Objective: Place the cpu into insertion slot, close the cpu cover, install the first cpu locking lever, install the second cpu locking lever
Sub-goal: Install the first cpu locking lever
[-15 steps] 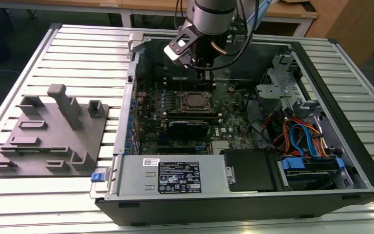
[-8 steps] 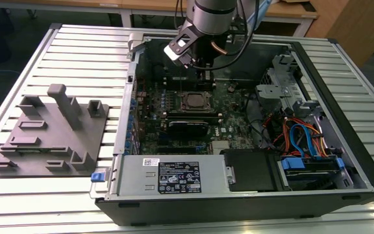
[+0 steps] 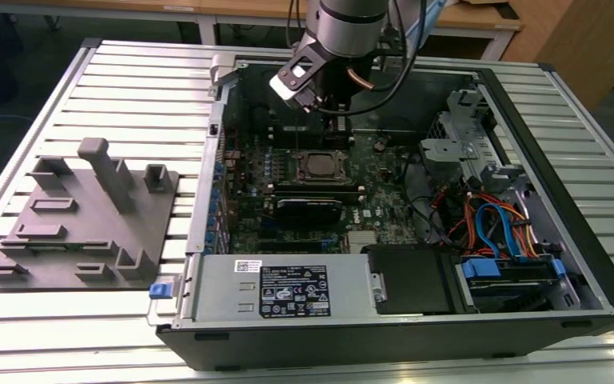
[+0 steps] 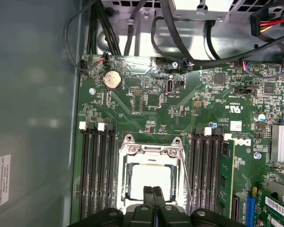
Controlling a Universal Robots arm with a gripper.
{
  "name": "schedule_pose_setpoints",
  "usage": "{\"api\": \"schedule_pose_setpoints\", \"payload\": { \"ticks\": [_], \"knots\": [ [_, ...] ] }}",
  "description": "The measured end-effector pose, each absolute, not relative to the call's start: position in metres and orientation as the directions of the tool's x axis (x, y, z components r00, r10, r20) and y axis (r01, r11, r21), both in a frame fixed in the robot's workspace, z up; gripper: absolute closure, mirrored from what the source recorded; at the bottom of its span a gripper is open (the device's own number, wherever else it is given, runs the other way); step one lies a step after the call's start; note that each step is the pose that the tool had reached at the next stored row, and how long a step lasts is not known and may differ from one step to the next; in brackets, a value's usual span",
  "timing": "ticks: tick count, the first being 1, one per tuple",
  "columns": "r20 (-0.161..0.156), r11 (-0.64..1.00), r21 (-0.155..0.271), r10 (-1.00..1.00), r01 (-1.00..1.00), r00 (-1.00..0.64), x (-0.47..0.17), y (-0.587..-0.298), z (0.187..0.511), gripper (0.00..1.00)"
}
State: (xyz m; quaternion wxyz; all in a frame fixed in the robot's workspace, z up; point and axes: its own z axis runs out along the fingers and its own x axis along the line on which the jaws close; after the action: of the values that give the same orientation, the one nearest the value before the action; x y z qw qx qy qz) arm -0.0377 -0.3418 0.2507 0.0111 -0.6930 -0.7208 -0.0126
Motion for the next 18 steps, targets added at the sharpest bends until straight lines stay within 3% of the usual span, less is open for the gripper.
{"api": "schedule_pose_setpoints", "payload": {
  "ticks": [18],
  "knots": [
    [0.034, 0.083, 0.003, 0.996, 0.997, -0.083, -0.0376, -0.3418, 0.2507, 0.89]
  ]
}}
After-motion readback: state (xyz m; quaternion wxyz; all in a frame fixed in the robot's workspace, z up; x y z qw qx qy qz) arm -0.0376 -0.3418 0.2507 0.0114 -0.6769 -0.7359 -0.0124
